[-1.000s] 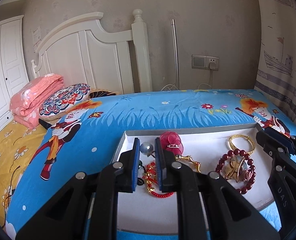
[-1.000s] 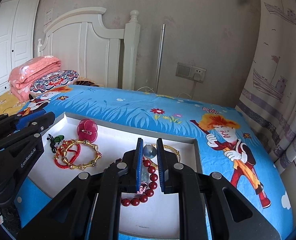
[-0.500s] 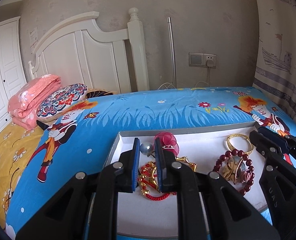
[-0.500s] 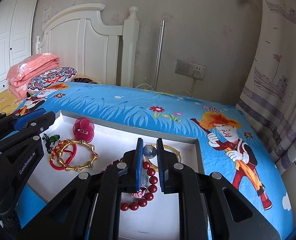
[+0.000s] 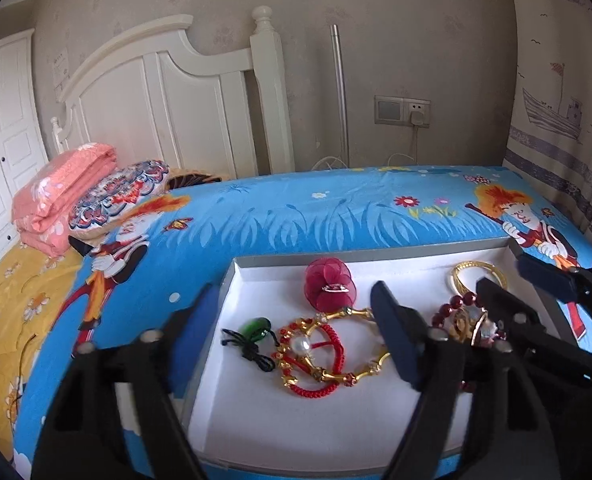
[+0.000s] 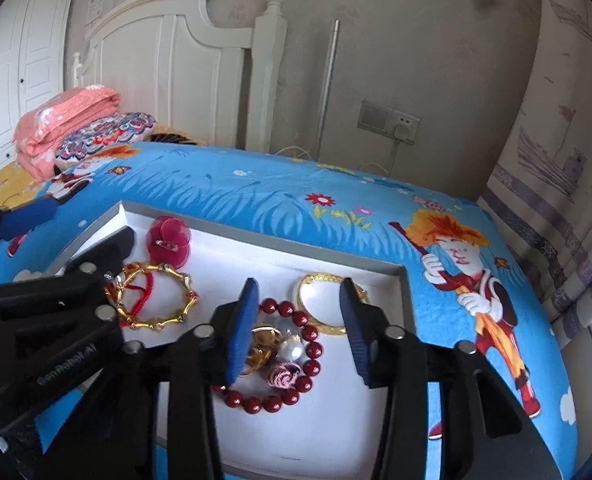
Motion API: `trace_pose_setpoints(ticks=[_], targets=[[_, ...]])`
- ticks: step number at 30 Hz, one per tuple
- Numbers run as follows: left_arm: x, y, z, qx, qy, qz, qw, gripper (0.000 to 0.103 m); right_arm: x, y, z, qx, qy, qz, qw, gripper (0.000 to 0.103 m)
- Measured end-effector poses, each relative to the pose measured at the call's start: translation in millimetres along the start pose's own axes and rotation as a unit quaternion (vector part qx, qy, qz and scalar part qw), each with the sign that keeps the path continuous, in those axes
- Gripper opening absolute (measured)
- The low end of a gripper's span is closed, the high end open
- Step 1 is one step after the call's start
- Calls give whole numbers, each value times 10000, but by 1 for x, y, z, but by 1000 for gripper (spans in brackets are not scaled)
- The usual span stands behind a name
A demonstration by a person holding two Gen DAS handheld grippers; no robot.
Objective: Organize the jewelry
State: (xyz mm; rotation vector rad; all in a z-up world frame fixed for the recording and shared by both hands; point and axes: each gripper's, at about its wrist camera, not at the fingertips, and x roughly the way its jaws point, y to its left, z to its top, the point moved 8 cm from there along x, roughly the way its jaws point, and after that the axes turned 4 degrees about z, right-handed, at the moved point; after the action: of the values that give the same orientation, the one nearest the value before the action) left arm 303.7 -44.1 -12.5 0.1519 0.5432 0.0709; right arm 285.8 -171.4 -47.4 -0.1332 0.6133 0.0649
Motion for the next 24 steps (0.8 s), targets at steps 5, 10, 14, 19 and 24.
trace_pose_setpoints(ticks=[5, 10, 14, 19, 24], targets=[[-9, 7, 1, 23, -62, -70, 10000, 87, -10, -7, -2, 132, 43, 67, 9999, 50], [-26, 15, -1, -62, -163, -115, 9998, 98, -32, -13, -7, 428, -43, 123, 9990, 56], [-43, 17, -10, -60, -156, -187, 9997, 98, -45, -12, -16, 458, 55, 127, 9989, 64], [-60, 18, -23, 24, 51, -232, 9997, 98, -55, -7, -18, 264, 388, 289, 9985, 74], [-71, 23, -29, 50, 233, -263, 9994, 98, -67, -8, -19, 257, 376, 301, 9985, 76]])
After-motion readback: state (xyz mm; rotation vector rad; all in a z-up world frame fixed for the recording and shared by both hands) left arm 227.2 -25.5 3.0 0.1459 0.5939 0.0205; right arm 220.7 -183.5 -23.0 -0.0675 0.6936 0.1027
